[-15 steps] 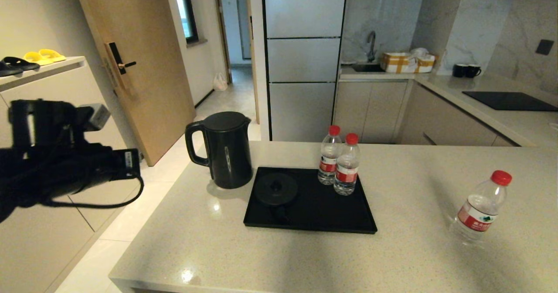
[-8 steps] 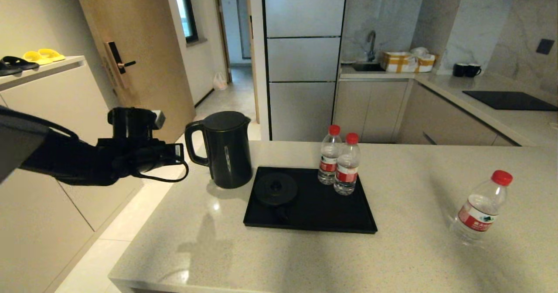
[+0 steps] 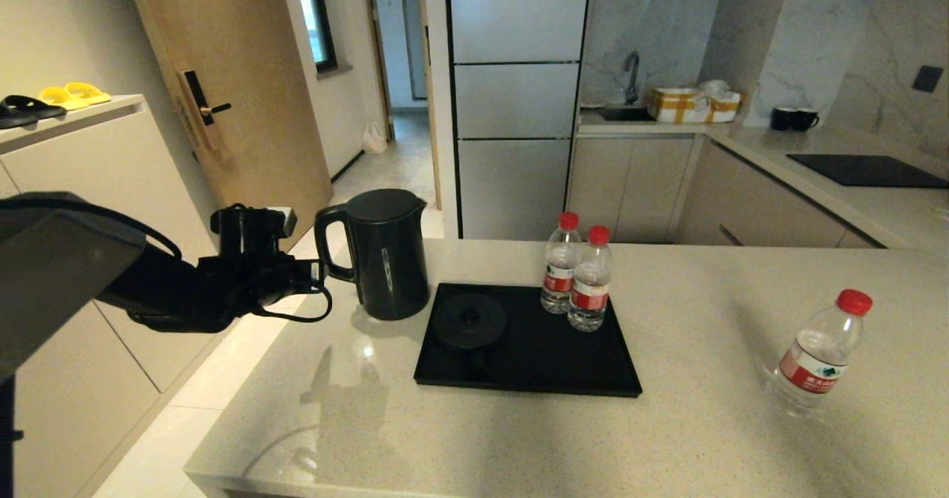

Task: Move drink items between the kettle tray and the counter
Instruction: Return the kettle to its original position

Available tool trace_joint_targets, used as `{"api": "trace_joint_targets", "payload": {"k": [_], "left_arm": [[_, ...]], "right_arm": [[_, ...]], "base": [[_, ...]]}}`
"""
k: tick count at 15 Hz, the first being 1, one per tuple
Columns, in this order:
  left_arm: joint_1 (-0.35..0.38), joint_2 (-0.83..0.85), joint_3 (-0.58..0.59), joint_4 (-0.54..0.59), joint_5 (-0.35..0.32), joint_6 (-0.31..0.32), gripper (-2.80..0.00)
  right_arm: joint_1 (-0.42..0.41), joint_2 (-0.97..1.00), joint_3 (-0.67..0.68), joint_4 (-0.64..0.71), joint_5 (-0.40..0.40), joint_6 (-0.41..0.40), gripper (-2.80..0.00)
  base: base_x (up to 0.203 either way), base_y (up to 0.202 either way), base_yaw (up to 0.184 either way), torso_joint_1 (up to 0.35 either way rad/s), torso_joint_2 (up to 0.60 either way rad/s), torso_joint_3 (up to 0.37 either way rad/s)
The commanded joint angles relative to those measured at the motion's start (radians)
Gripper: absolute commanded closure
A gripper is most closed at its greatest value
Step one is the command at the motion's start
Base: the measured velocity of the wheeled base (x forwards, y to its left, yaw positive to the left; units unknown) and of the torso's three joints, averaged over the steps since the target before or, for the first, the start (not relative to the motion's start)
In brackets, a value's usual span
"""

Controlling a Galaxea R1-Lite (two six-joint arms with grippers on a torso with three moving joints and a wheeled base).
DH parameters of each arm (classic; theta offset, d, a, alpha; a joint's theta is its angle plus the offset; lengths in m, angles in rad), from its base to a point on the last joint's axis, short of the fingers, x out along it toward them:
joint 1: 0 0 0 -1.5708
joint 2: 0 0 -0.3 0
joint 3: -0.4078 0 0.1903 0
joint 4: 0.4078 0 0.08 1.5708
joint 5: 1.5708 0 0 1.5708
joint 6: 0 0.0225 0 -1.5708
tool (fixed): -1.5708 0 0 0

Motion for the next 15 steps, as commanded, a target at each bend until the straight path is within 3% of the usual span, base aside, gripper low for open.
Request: {"api": "trace_joint_targets", "payload": {"k": [1,4,10,15], "left_arm": [[0.000,0.085,0.005,-0.158,0.001,0.040,-2.80],[0.001,0.172,-0.015,-0.325,-0.002,0.142,-2.80],[0.011,0.273,-0.173,-0.335,0.013,0.149,-2.80],[0.010,0.377,-0.352,-0.324,0.134,0.177,-2.80]], "right_arm": [[0.000,0.000,0.002,0.000,0.000,0.000,0.00],[0.000,0.000,0.002,0.000,0.000,0.000,0.00],[0.000,0.000,0.002,0.000,0.000,0.000,0.00],[0.000,0.000,0.002,0.000,0.000,0.000,0.00]], "base": [[0.000,0.000,0.000,0.000,0.00,0.000],[0.000,0.000,0.000,0.000,0.00,0.000],[0.000,0.000,0.000,0.000,0.00,0.000],[0.000,0.000,0.000,0.000,0.00,0.000]]}}
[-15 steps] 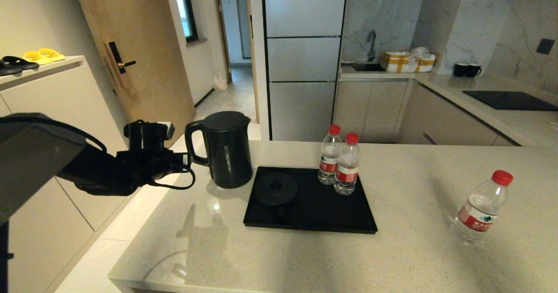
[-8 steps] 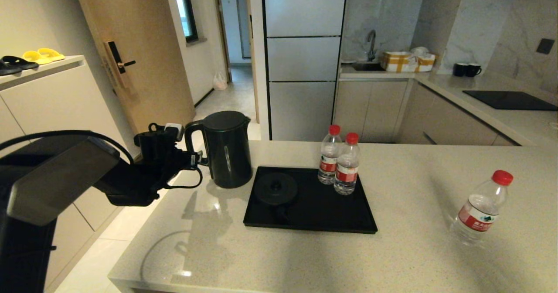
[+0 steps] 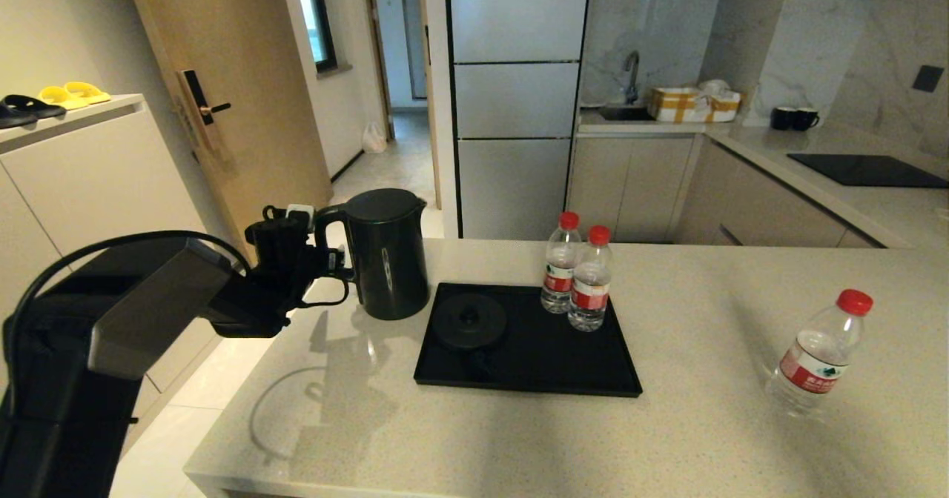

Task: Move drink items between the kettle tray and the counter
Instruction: Return the kettle to its original position

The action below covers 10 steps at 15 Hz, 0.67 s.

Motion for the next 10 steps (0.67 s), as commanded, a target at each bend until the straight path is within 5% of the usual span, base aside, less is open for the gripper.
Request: {"api": "trace_joint_targets", "payload": {"k": [1,9,10], "left_arm": [[0.001,0.067,-0.082,0.001,0.033,0.021,-2.80],[0.000,0.118,-0.137,0.018,0.068,0.027,-2.80],[-0.001,0.117,-0.137,0.023,0.067,0.027,0.00]], "right_arm": [[0.000,0.000,0.002,0.000,0.000,-0.001,0.00],[0.000,0.000,0.002,0.000,0.000,0.000,0.00],[0.000,0.001,0.002,0.000,0.000,0.000,0.00]], "base": [[0.000,0.000,0.000,0.000,0.00,0.000],[0.000,0.000,0.000,0.000,0.00,0.000],[0.000,0.000,0.000,0.000,0.00,0.000]]}}
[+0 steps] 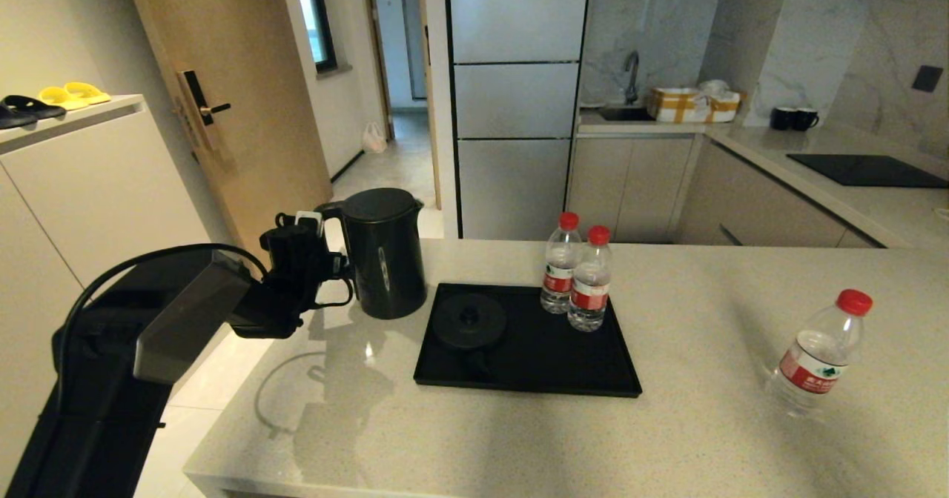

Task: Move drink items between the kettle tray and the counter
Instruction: Return the kettle to its original position

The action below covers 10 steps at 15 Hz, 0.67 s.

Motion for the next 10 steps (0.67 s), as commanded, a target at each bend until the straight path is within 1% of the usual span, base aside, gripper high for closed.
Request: {"api": "trace_joint_targets", "payload": {"k": [1,5,8,10], "left_arm": [[-0.001,0.002,-0.001,0.001,0.002,0.002,0.00],[-0.002,-0.001,-0.001,0.002,0.000,-0.002,0.00],[-0.005,-0.031,0.036,0.007,-0.004,-0.014,0.00],[-0.024,-0.078,0.098,0.021,-0.032,-0.054,0.00]], "right_arm": [[0.000,0.000,0.002,0.000,0.000,0.000,0.00],[0.000,0.000,0.002,0.000,0.000,0.000,0.00],[0.000,0.000,0.002,0.000,0.000,0.000,0.00],[0.000,0.000,0.002,0.000,0.000,0.000,0.00]], "base": [[0.000,0.000,0.000,0.000,0.00,0.000],[0.000,0.000,0.000,0.000,0.00,0.000],[0.000,0.000,0.000,0.000,0.00,0.000],[0.000,0.000,0.000,0.000,0.00,0.000]]}}
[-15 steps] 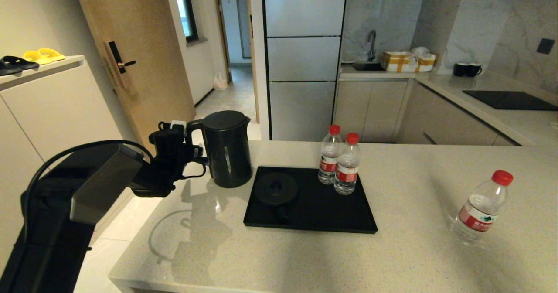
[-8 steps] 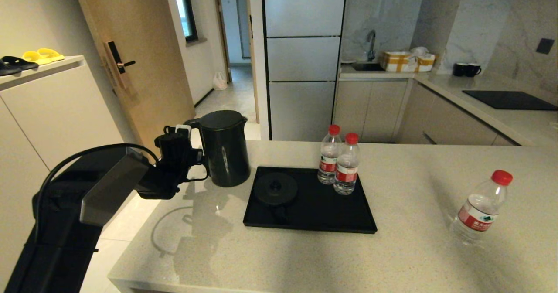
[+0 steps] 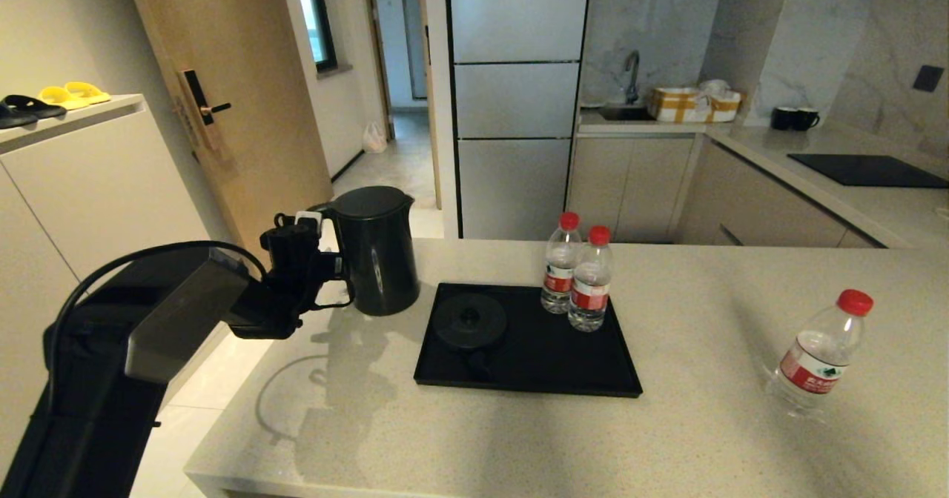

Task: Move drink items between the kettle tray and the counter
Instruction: Return the kettle to its original position

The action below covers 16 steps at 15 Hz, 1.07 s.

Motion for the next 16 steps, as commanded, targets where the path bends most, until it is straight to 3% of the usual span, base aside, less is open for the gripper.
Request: {"api": "trace_joint_targets", "payload": {"k": [1,7,12,16], "left_arm": [[-0.023,-0.070,0.077,0.007,-0.042,-0.029,0.00],[-0.072,-0.188,0.234,0.019,-0.183,-0.092,0.00],[-0.113,-0.308,0.309,0.021,-0.213,-0.163,0.00],[-0.113,-0.308,0.295,0.022,-0.212,-0.170,0.00]], "right_arm": [[0.000,0.000,0.002,0.000,0.000,0.000,0.00],[0.000,0.000,0.002,0.000,0.000,0.000,0.00],[0.000,0.000,0.002,0.000,0.000,0.000,0.00],[0.000,0.000,0.002,0.000,0.000,0.000,0.00]], "base": [[0.000,0.000,0.000,0.000,0.00,0.000],[0.000,0.000,0.000,0.000,0.00,0.000],[0.000,0.000,0.000,0.000,0.00,0.000],[0.000,0.000,0.000,0.000,0.00,0.000]]}}
